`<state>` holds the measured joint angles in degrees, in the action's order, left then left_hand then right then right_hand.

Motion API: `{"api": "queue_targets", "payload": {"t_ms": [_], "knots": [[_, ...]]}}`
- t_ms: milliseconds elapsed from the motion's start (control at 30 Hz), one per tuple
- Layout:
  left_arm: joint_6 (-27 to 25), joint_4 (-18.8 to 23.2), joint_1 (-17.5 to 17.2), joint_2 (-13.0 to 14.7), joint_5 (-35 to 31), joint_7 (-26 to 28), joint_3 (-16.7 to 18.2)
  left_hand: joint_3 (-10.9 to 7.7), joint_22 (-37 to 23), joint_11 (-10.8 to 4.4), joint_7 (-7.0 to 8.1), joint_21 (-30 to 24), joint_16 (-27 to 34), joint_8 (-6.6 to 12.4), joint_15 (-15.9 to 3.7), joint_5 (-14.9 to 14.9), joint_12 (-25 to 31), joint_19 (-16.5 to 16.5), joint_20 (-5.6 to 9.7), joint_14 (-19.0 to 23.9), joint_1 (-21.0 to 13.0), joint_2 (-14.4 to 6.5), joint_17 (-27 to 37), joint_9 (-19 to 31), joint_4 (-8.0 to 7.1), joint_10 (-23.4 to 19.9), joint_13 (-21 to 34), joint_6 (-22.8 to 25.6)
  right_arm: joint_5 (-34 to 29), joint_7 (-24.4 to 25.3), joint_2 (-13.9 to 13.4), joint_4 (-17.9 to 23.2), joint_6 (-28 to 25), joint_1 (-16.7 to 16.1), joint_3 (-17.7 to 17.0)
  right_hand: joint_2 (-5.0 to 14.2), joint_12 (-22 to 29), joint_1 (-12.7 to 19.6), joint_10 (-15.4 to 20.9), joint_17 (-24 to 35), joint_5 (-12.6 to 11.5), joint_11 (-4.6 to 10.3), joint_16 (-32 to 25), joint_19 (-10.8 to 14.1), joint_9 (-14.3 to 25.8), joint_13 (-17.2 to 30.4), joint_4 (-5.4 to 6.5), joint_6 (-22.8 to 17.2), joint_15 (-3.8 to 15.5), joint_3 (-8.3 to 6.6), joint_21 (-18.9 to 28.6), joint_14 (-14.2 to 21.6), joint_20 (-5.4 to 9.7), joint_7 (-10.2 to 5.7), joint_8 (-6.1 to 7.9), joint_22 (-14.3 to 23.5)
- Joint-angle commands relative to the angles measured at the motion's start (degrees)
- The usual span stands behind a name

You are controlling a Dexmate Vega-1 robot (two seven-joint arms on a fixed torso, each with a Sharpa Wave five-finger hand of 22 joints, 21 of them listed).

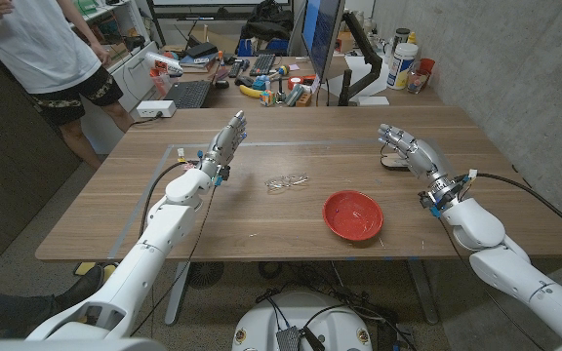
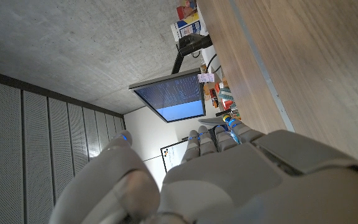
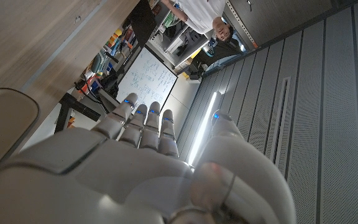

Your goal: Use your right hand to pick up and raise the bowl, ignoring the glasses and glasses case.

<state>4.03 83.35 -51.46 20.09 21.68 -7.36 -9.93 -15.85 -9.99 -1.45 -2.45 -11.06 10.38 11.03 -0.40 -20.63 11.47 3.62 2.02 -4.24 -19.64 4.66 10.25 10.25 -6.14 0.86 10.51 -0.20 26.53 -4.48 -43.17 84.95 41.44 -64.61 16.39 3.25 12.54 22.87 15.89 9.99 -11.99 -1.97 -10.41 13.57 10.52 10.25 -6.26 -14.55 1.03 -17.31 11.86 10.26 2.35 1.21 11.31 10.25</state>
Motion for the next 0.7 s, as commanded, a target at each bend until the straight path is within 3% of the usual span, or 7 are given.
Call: {"api": "queue_targets", "payload": {"t_ms": [33,700], "knots": [[-0.6,1.0,-0.3,0.4,-0.2,0.5,-0.2,0.24,-0.2,-0.03,0.04,-0.2,0.3,0.26,-0.15,-0.6,0.1,0.5,2.77,0.1,-0.2,-0.5,0.2,0.3,-0.11,-0.3,0.3,0.5,-2.4,1.6,-0.8,0.6,1.8,-1.8,-1.0,-0.62,0.5,0.3,0.7,0.3,-0.5,0.2,-0.5,0.7,0.2,0.3,-0.56,-0.3,0.23,-0.08,0.2,0.5,0.67,-0.56,0.24,0.1],[-1.0,0.8,-0.1,0.5,-0.2,0.3,-0.4,0.44,-0.2,-0.11,0.08,-0.2,0.3,0.28,-0.17,-0.6,0.1,0.5,2.73,0.0,-0.3,-0.5,0.2,0.3,-0.08,-0.4,0.3,0.6,-6.7,3.8,-2.8,2.7,1.5,-4.3,-2.3,-0.89,0.5,0.4,1.1,0.4,-0.9,0.34,-0.5,1.1,0.3,0.3,-0.78,-0.5,0.31,-0.01,0.2,0.9,0.64,-1.19,0.2,0.2]]}}
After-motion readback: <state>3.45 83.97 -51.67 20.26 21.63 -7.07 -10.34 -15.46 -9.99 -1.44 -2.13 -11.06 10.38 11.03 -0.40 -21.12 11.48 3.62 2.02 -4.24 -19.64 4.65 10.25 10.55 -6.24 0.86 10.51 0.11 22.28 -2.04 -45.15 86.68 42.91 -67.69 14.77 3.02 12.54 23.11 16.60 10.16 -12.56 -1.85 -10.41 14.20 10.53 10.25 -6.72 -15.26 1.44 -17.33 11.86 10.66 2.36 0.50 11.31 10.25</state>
